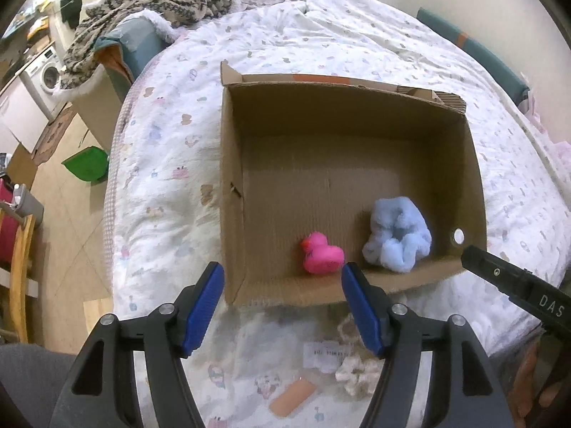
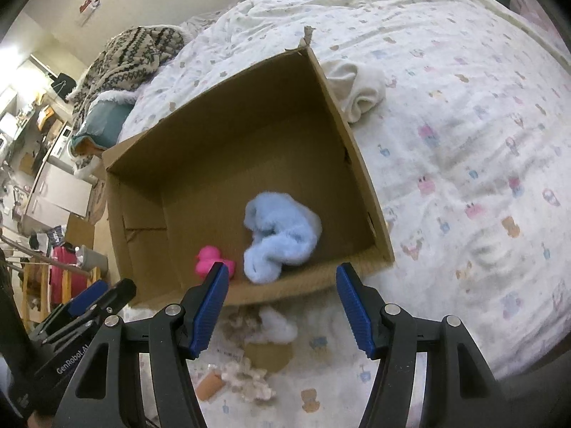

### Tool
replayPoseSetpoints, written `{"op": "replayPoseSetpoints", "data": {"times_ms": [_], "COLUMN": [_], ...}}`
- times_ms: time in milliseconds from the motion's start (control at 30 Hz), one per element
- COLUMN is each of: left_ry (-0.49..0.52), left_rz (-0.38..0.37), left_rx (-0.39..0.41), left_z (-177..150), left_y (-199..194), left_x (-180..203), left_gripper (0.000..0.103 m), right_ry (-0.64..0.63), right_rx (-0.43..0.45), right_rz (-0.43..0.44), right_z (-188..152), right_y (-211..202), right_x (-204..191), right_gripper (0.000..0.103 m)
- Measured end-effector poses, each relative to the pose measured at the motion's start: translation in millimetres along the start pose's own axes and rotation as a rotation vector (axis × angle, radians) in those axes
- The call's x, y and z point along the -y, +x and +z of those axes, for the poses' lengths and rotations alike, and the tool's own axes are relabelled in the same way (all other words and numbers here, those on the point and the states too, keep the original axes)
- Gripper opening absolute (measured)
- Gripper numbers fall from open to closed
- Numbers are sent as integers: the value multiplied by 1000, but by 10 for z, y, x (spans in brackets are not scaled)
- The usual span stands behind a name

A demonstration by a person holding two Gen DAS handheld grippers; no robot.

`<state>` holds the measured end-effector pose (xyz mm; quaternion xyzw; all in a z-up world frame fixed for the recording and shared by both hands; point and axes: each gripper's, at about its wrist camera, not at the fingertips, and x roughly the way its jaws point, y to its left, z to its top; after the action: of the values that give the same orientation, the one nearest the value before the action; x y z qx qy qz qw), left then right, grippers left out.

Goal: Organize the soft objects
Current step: 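Lift both open tools up out of the box, then grasp the tan foam cylinder with the left tool while the right tool grasps the white lace scrunchie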

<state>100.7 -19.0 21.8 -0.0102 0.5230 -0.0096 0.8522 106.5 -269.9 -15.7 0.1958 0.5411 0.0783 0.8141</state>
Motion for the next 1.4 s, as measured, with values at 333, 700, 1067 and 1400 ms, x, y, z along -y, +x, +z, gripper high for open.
{"op": "replayPoseSetpoints", "data": {"times_ms": [333, 700, 1067, 1400], "left_ry": [-23, 11, 162, 110], "left_rz": [-25, -93, -106, -130], "left_rx": [-20, -226, -389, -370], "left_z": [-381, -823, -1132, -1192], "left_y": [-92, 314, 715, 569], "left_x": [-77, -67, 276, 128], "left_gripper": [66, 65, 30, 5], "right_ry": [19, 46, 36, -25], "right_rx": [-51, -90, -159, -417], "right_rz": [19, 32, 31, 75], "right_z": [-377, -549, -604, -891], "right_y": [-21, 38, 193, 783], "right_x": [56, 92, 49, -189], "right_gripper": [66, 66, 66, 66]}}
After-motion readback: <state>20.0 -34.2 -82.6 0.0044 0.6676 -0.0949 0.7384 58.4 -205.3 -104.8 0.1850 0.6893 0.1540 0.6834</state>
